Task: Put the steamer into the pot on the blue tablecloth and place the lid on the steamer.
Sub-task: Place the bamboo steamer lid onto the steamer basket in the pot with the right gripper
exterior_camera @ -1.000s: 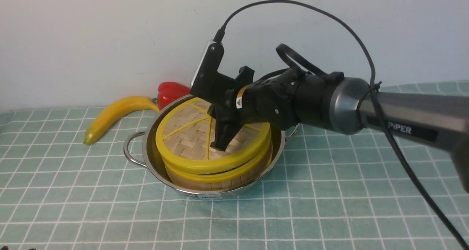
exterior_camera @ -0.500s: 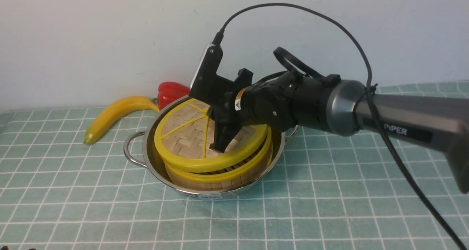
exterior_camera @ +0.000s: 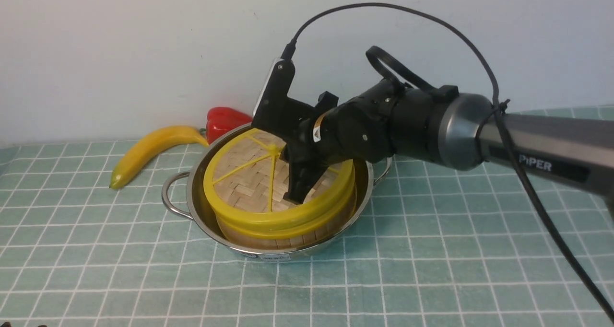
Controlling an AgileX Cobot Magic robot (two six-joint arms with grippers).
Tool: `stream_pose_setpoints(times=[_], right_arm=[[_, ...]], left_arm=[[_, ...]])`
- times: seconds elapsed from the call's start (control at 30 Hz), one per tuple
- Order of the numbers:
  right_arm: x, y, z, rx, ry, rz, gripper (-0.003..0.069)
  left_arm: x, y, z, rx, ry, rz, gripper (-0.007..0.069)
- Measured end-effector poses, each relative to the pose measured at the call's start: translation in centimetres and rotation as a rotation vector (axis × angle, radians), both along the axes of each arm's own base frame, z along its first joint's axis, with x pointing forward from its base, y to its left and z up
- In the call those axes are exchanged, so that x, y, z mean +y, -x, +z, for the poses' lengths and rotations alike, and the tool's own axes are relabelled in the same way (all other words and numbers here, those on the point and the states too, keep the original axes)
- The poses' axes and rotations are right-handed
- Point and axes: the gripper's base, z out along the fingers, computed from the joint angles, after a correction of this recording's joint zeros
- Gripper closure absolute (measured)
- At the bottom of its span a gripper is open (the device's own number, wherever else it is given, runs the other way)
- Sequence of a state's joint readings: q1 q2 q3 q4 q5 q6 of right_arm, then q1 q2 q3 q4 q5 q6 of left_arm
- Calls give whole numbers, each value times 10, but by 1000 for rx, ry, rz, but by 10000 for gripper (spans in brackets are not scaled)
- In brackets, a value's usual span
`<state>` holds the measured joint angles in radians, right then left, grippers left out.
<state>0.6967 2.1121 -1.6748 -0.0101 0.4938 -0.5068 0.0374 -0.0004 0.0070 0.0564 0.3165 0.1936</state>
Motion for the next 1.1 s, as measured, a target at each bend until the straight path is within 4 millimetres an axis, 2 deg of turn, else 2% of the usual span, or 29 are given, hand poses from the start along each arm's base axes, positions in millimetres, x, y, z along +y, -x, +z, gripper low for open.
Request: stream_pose_setpoints(times=[0.23,0.53,0.8,0.9,1.1], right_arm=[[0,0,2,-5,-4,0,664],[-1,2,32,-86,-92,-4,625],[4,-2,18,-65,-122,-18,431],[6,-4,11,-67,-125,-19,379],[9,-7,6,-74,-155,-28,343]], left_arm=[[0,0,0,0,0,0,382],[0,0,0,0,0,0,382],[0,0,0,0,0,0,382],[0,0,0,0,0,0,382],[0,0,0,0,0,0,382]])
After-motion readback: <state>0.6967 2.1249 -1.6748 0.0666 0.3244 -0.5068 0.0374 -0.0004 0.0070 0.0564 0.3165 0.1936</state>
